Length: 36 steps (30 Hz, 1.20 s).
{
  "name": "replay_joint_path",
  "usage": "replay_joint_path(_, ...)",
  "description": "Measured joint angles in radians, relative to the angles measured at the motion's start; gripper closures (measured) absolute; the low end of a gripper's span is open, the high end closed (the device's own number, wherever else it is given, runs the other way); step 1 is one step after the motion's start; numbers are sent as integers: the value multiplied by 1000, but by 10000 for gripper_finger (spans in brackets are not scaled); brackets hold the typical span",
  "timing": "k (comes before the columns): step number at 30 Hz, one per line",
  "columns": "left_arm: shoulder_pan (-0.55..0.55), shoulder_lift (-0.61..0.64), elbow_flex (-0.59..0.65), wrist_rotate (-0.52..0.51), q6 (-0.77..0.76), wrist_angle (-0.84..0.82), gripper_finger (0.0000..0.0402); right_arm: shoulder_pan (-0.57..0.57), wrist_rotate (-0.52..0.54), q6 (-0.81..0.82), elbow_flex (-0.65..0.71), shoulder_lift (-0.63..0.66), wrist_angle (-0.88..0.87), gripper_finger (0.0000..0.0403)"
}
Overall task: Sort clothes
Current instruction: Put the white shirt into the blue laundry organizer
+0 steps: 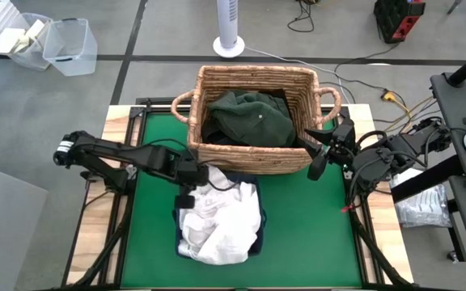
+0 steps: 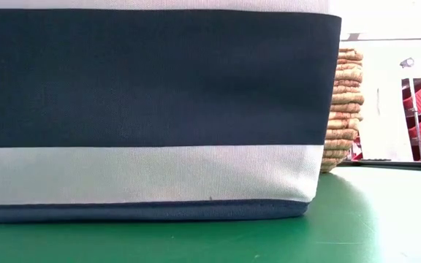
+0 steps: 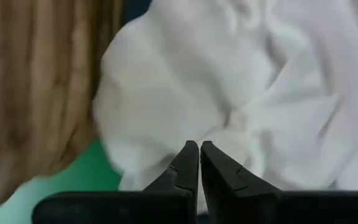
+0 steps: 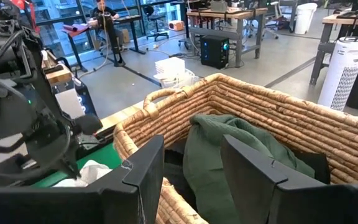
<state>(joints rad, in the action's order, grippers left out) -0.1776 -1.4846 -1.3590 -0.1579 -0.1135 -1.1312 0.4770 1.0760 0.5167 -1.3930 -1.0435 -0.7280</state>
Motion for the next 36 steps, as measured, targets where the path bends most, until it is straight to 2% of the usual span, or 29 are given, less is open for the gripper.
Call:
replay_joint_path(5, 0, 111, 77, -55, 23, 16, 402, 0, 0, -3, 0, 0, 0, 252)
replay_joint_path(10, 4, 264, 224, -149, -39, 243, 401, 0, -1, -4, 0, 0, 0, 252)
replay_joint_path(13, 4, 297, 320, -149, -120, 386, 401, 0, -1, -4, 0, 0, 0, 252)
replay_joint_path(16, 2, 308, 412, -149, -216, 428, 391, 0, -1, -4, 0, 0, 0, 252)
replay_joint_path(22, 3, 344, 529, -207, -347, 513, 346, 0, -2, -4, 0, 0, 0, 252)
replay_joint_path(31, 2, 367, 545, -254, -367, 478, 258, 0, -6, -4, 0, 0, 0, 252)
replay_joint_path(36, 2, 360, 606, -244, -400, 567, 231, 0, -6, -9, 0, 0, 0, 252)
